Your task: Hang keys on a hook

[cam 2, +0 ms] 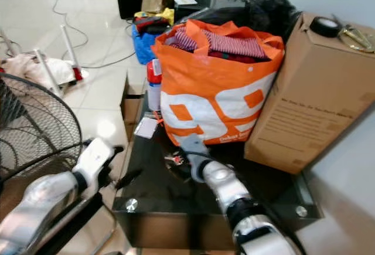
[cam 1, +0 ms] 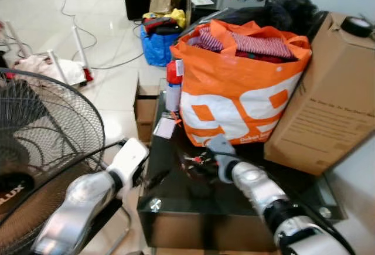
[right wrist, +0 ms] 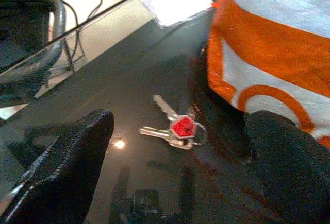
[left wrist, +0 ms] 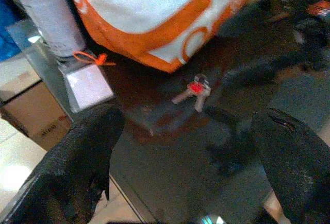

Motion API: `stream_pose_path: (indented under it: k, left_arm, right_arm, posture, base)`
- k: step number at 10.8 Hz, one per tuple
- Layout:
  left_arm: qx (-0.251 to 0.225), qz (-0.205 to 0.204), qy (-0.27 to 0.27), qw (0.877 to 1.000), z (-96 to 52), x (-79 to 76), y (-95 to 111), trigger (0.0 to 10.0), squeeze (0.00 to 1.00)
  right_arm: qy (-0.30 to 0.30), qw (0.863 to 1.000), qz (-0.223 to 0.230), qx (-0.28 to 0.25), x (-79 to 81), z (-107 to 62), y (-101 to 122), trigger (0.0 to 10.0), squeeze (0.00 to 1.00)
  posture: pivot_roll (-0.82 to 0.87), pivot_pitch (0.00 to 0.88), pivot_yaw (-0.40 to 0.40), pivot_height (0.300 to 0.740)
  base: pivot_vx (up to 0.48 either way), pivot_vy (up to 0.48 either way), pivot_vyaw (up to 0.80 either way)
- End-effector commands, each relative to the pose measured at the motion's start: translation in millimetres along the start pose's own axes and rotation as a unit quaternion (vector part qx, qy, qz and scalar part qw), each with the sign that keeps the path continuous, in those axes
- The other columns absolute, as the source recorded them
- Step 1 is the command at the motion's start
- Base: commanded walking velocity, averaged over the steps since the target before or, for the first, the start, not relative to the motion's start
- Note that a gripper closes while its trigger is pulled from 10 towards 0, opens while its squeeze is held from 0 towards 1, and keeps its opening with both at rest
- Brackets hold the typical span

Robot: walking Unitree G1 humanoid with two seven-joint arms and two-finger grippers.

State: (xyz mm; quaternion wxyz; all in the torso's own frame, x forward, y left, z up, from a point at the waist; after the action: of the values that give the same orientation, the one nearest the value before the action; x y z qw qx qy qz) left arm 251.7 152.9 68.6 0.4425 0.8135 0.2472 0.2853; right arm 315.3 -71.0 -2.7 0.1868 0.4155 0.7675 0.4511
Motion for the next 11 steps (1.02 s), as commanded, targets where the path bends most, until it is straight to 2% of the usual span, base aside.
stream_pose_path:
  k: [1,2,4,7,8,9,10,11]
  left_arm:
    - [-0.004,-0.002,-0.002,1.000,-7.0,-0.7,5,10.0,0.00]
    - [-0.003,-0.004,-0.002,1.000,-14.5,-2.0,5,10.0,0.00]
    - [-0.007,-0.008,0.008,1.000,-22.2,-1.7,11,10.0,0.00]
    - [-0.035,-0.013,0.021,0.999,-21.5,-0.9,28,10.0,0.00]
    - [-0.046,-0.008,0.018,0.999,-23.2,-0.1,39,10.0,0.00]
    - [-0.054,-0.005,0.007,0.998,-24.1,-1.9,45,10.0,0.00]
    - [-0.056,-0.004,0.001,0.998,-24.9,-3.5,48,10.0,0.00]
    - [-0.054,-0.004,-0.011,0.998,-27.6,-7.6,50,10.0,0.00]
  right_arm:
    - [0.004,1.000,-0.002,-0.007,1.0,1.3,3,10.0,0.00]
    - [0.013,1.000,0.003,-0.014,6.5,3.6,3,10.0,0.00]
    - [-0.002,1.000,0.006,-0.026,9.2,6.7,3,10.0,0.00]
    - [-0.027,0.995,0.058,-0.070,4.6,5.2,10,10.0,0.00]
    - [-0.036,0.993,0.077,-0.082,-0.1,2.5,9,10.0,1.00]
    - [-0.053,0.991,0.087,-0.082,-5.5,1.1,8,10.0,1.00]
    - [-0.057,0.991,0.094,-0.081,-7.3,0.5,6,10.0,0.06]
    - [-0.043,0.990,0.107,-0.082,-3.9,1.3,5,10.0,0.00]
  posture:
    - [0.03,0.000,-0.093,0.740]
    - [0.04,0.004,-0.096,0.740]
    - [0.03,0.083,-0.093,0.740]
    - [0.02,0.154,-0.087,0.740]
    - [0.02,0.180,-0.071,0.740]
    - [0.02,0.194,-0.054,0.740]
    - [0.02,0.200,-0.050,0.740]
    - [0.04,0.214,-0.042,0.740]
  base:
    - [0.000,0.000,0.00]
    - [0.000,0.000,0.00]
    - [0.000,0.000,0.00]
    - [0.000,0.000,0.00]
    - [0.000,0.000,0.00]
    - [0.000,0.000,0.00]
    - [0.000,0.000,0.00]
    - [0.000,0.000,0.00]
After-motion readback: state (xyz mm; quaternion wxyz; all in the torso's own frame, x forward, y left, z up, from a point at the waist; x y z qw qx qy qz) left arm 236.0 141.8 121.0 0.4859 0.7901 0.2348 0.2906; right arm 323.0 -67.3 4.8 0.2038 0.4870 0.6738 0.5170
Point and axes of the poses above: a point about 5 cm out from each wrist's last joint towards the gripper, its own z axis pointing out of the wrist towards the gripper, its own y axis along the axis of the wrist's last joint, x = y × z, the point moved 3 cm from there along z, pointing out of the wrist towards the gripper, and after that the axes turned 8 degrees about z, right-handed, at the moved point
